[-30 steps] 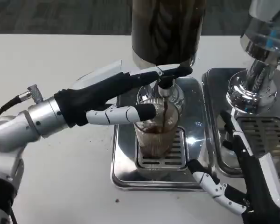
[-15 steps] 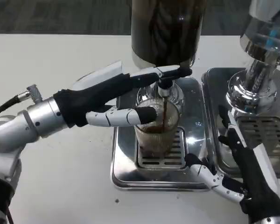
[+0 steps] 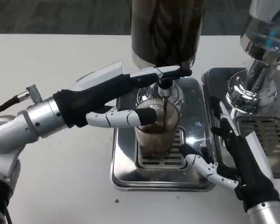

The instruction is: Grasp the cup under the faucet to collect the drink, then remove the cup.

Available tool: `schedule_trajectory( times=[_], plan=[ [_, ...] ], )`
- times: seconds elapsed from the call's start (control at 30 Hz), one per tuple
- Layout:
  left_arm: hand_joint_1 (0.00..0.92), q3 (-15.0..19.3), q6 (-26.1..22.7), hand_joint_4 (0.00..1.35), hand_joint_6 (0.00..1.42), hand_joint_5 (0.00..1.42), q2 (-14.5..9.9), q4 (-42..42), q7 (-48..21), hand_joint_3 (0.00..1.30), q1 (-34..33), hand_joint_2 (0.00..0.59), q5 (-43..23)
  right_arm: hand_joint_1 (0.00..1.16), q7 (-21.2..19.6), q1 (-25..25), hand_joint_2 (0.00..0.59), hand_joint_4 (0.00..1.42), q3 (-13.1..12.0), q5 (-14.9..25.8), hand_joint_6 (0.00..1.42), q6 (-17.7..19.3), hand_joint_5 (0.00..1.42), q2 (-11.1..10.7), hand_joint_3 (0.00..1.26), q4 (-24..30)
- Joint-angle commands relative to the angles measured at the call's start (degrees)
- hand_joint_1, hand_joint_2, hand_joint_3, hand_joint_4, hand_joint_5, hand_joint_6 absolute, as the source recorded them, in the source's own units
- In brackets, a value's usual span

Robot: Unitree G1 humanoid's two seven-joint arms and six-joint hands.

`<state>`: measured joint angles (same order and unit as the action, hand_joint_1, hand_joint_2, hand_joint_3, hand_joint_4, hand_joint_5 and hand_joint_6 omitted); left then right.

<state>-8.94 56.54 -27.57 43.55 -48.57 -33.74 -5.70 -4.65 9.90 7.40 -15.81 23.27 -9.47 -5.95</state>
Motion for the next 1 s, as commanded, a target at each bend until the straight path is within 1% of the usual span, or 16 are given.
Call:
schedule_trajectory(
  times=[0.03,0.37,0.5,1.0],
  plan=[
    [0.000,-1.55,0.16,0.02,0.03,0.07,-1.43,0.13,-1.25,0.13,1.42,0.168,3.01,0.61,0.92,-2.06,0.225,0.00,-0.23,1.12,0.13,-0.39,0.00,0.47,0.00,-2.10],
    [0.000,-1.57,-0.07,0.02,0.04,0.07,-1.93,-0.27,-0.91,0.13,1.63,0.170,2.77,0.60,2.53,-5.54,0.225,0.00,-0.13,2.36,0.13,-0.19,0.00,0.69,0.00,-5.68],
    [0.000,-1.59,-0.06,0.02,0.04,0.07,-2.05,-0.31,-0.79,0.13,1.69,0.142,2.79,0.60,3.09,-6.50,0.229,0.00,-0.13,2.73,0.13,0.02,0.00,0.91,0.00,-6.91],
    [0.000,-1.54,-0.20,0.02,0.04,0.06,-2.22,-0.40,-0.62,0.13,1.84,0.122,2.67,0.59,5.18,-9.83,0.233,0.00,-0.05,4.54,0.13,0.49,0.00,1.56,0.01,-10.44]
  ],
)
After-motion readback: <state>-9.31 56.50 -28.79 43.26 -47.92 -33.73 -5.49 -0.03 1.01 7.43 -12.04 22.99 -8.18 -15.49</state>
